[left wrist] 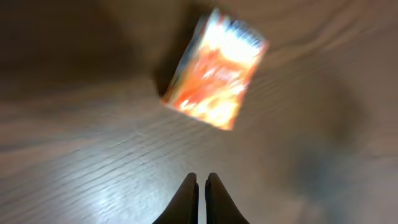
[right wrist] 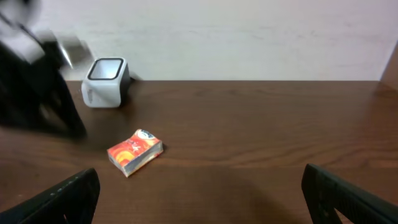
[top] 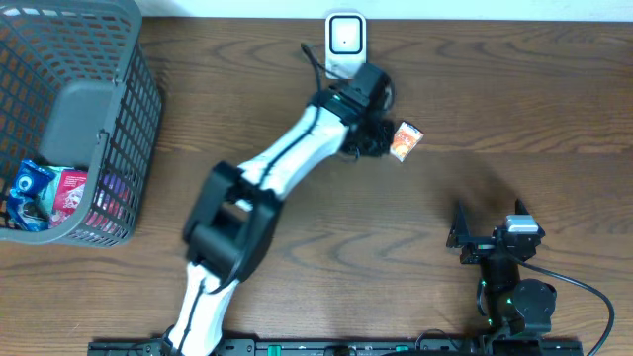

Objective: Scan the item barcode
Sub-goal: 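Release the Kleenex pack on the table right of the scanner, then reach the left gripper into the basket and grasp the purple snack bag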

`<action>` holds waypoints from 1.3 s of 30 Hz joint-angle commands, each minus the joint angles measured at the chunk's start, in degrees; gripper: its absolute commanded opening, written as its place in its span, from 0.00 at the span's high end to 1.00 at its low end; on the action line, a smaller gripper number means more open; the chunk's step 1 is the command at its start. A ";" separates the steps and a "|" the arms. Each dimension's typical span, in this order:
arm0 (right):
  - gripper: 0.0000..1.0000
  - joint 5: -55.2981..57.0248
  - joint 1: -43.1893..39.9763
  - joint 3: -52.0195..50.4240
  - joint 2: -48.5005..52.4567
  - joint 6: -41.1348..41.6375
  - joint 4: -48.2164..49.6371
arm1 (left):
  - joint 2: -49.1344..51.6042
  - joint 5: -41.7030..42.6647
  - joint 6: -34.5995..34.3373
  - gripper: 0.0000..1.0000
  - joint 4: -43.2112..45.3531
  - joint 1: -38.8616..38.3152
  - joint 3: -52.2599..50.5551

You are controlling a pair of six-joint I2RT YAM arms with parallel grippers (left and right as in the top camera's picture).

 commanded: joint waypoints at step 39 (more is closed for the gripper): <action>0.01 -0.50 0.20 -0.11 -0.35 0.81 -0.22 | -10.29 -39.65 -15.39 0.32 -32.83 66.03 0.22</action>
